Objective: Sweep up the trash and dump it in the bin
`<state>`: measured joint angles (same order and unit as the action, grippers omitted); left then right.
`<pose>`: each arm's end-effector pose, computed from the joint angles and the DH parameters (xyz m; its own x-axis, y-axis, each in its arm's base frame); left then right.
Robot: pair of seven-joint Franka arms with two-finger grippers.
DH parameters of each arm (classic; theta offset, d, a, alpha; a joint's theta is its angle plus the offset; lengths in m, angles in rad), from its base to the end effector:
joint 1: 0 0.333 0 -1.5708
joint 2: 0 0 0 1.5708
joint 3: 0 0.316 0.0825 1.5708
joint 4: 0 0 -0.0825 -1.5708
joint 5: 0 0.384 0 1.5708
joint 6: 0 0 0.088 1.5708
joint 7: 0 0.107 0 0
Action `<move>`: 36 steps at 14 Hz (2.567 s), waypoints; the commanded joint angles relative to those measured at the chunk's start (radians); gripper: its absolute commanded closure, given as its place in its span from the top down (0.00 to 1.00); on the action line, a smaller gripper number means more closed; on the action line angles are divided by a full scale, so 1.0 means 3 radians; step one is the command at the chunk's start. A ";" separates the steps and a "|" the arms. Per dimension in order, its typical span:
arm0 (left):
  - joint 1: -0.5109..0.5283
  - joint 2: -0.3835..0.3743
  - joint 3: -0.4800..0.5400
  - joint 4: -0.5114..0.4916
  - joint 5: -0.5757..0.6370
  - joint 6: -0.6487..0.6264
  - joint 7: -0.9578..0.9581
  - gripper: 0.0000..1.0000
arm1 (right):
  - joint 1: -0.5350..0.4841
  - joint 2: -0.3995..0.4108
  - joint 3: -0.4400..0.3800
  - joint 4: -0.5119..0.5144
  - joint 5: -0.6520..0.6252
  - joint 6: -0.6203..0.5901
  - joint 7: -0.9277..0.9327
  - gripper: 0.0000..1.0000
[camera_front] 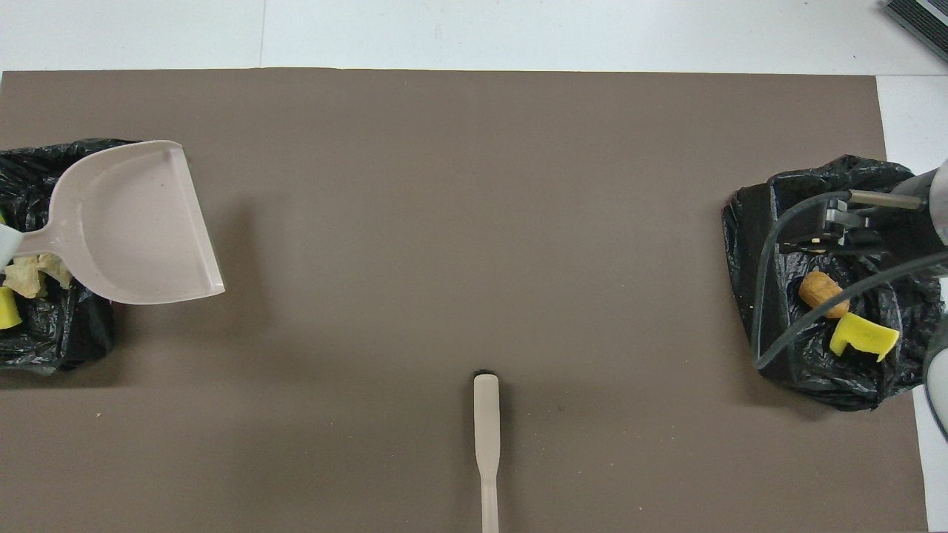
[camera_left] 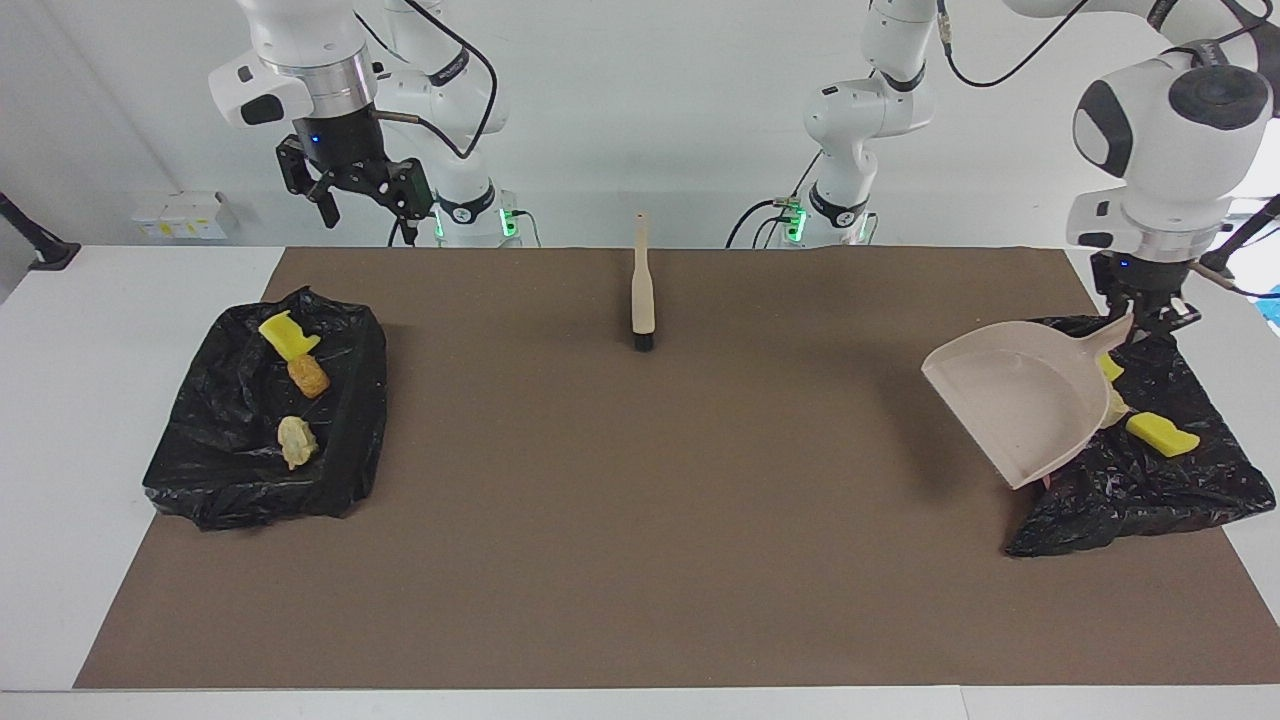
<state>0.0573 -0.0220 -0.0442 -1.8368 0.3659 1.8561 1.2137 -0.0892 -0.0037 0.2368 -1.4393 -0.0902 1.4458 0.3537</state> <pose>0.5613 0.0350 0.5398 0.2786 -0.9062 -0.3181 -0.9590 -0.2445 -0.1433 0.5354 0.0692 0.6771 0.9759 -0.2143 0.0412 -0.2170 -0.9728 0.0809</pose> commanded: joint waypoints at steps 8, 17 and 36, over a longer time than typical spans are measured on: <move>-0.1213 -0.0137 0.0055 -0.0402 -0.0692 -0.0087 -0.2530 0.00 | 0.0246 -0.0044 -0.0477 0.0037 0.0199 -0.0069 -0.0013 1.00; -0.2164 0.0553 0.0060 -0.0198 -0.1239 0.0659 -0.4920 0.00 | 0.0359 -0.0085 -0.0743 -0.0075 0.0275 -0.0126 -0.0059 1.00; -0.1829 0.1081 0.0112 0.0360 -0.1675 0.0920 -0.5591 1.00 | 0.0338 -0.0095 -0.0769 -0.0101 0.0316 -0.0120 -0.0540 1.00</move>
<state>-0.5578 0.3142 -0.0073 -1.7307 -0.1319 2.1589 -0.5064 0.0113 -0.0118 0.0035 -1.4427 0.0122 1.3928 0.2078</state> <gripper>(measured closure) 0.000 0.000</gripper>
